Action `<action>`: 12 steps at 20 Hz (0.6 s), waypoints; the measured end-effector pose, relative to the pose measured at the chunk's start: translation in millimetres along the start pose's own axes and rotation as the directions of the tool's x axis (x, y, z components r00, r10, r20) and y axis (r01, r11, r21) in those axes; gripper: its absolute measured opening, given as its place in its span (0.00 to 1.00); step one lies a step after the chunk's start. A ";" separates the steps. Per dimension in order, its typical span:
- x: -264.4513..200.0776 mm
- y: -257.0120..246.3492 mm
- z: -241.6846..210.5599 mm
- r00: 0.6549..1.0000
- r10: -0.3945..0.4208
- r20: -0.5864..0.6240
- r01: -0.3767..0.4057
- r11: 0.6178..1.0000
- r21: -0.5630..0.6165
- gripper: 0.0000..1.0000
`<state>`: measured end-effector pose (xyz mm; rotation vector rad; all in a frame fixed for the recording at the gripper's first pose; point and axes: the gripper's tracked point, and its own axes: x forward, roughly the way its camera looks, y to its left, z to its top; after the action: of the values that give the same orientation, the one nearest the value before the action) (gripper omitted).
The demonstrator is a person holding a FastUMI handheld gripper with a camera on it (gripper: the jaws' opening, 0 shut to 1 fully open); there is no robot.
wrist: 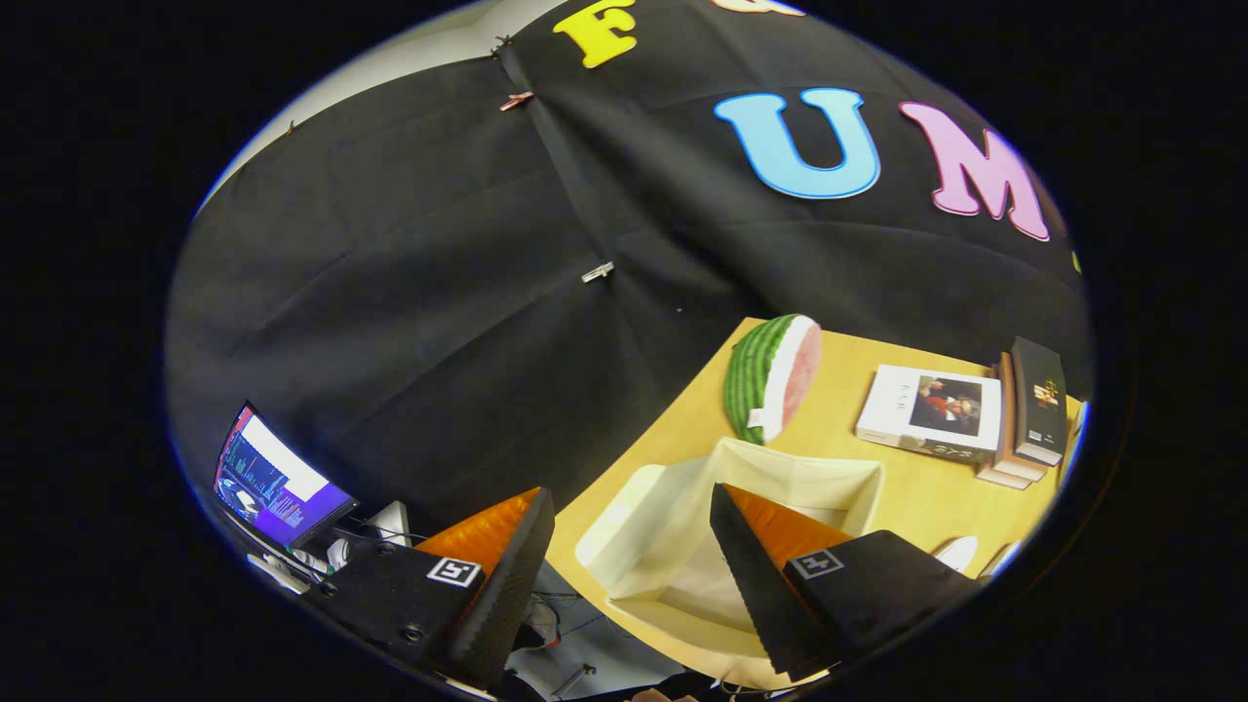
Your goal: Open the storage box then place both shoes into the box .Put the left shoe in first, then the right shoe, with the right side of both shoes facing outward in a uniform manner.
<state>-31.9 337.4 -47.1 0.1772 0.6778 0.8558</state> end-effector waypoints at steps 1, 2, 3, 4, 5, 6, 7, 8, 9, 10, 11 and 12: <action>-9.0 -15.8 0.1 0.999 -0.034 0.010 0.034 0.999 0.003 0.98; -16.0 -32.5 -1.5 0.997 -0.069 0.020 0.069 0.998 0.001 0.98; -23.7 -47.6 -3.3 0.994 -0.106 0.031 0.106 0.994 -0.001 0.98; -32.2 -63.3 -8.2 0.989 -0.142 0.036 0.142 0.990 -0.004 0.98; -39.7 -79.7 -14.4 0.983 -0.178 0.036 0.179 0.984 -0.007 0.98; -47.9 -95.4 -22.8 0.977 -0.212 0.032 0.212 0.977 -0.009 0.98; -55.4 -111.9 -31.0 0.968 -0.249 0.030 0.250 0.968 -0.011 0.98; -62.7 -129.7 -41.1 0.957 -0.288 0.024 0.289 0.957 -0.013 0.98; -70.1 -146.6 -51.5 0.945 -0.327 0.011 0.327 0.945 -0.013 0.98; -77.7 -162.7 -64.7 0.932 -0.361 -0.006 0.361 0.932 -0.006 0.98; -84.4 -178.7 -79.2 0.919 -0.392 -0.030 0.393 0.920 0.009 0.98; -90.5 -193.3 -93.1 0.907 -0.419 -0.054 0.420 0.907 0.021 0.98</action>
<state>-7.9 132.2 -154.5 0.0344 0.7410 0.4350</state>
